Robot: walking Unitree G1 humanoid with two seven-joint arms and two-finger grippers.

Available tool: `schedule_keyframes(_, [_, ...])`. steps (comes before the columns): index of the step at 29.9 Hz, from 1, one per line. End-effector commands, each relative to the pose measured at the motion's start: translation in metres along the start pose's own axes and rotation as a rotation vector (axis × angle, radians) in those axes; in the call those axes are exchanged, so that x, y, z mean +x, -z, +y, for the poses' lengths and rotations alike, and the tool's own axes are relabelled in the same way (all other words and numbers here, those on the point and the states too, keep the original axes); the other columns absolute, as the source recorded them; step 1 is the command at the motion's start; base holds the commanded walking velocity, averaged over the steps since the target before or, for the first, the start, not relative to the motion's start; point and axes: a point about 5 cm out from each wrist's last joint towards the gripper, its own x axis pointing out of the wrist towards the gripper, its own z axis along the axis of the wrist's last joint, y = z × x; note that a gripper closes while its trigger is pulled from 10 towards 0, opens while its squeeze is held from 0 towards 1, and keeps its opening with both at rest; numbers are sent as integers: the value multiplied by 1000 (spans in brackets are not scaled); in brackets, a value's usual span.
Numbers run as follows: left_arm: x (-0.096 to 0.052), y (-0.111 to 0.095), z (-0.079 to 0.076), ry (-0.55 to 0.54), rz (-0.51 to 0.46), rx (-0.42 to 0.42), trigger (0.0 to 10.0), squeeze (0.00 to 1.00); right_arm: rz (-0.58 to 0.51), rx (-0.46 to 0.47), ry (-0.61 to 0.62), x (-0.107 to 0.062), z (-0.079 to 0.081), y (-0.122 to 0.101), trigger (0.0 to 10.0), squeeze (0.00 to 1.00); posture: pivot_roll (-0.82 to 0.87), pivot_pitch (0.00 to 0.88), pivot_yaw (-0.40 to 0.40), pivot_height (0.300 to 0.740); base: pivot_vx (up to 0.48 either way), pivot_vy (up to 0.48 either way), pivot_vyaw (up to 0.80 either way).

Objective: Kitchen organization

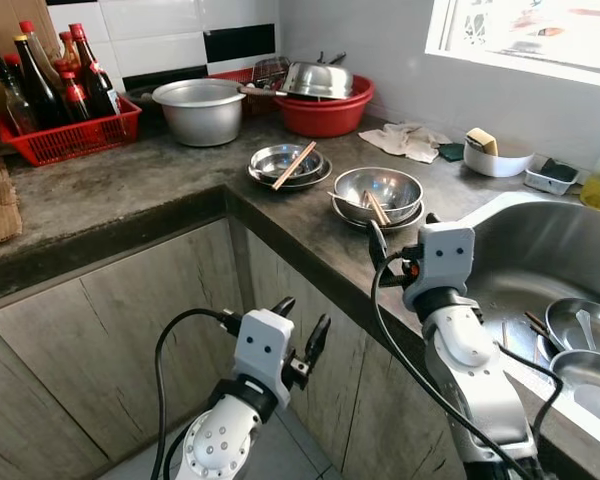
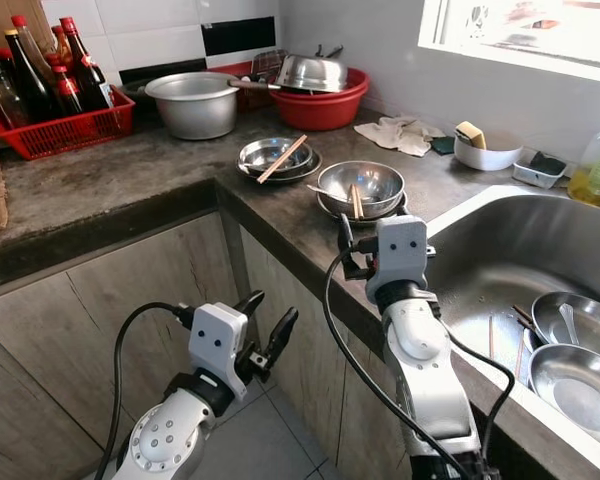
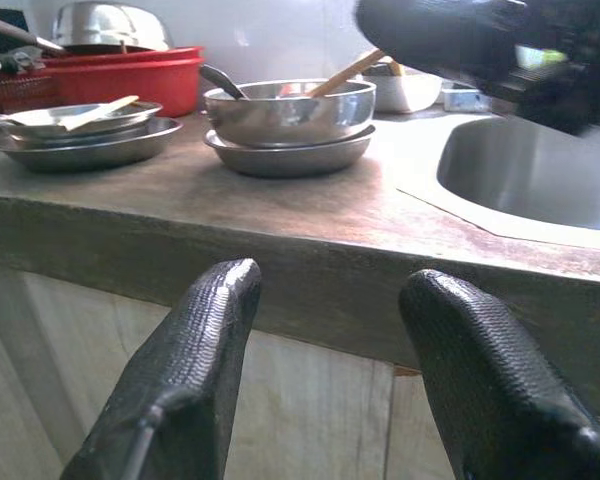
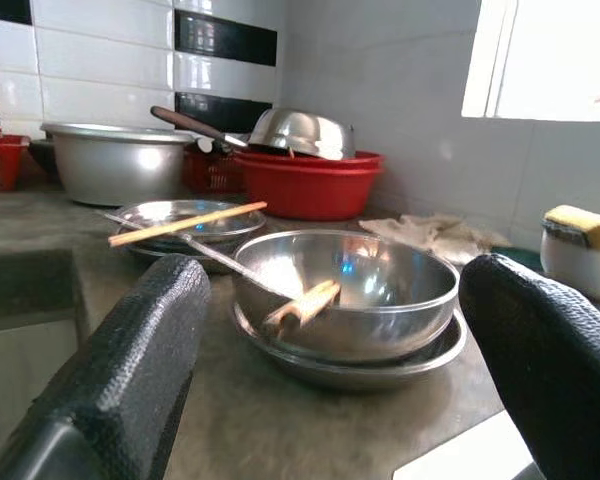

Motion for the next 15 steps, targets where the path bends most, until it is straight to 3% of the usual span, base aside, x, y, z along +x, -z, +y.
schedule_keyframes(1, [-2, -5, -1, 7, -27, 2, 10000, 0, -23, -20, 1, 7, 0, -2, 10000, 0, 54, 21, -29, 740, 0, 0, 0])
schedule_keyframes(15, [-4, -6, -4, 9, -33, 1, 10000, 0, -8, -60, -14, 26, 2, 12, 10000, 0, 62, 18, -39, 740, 0, 0, 0])
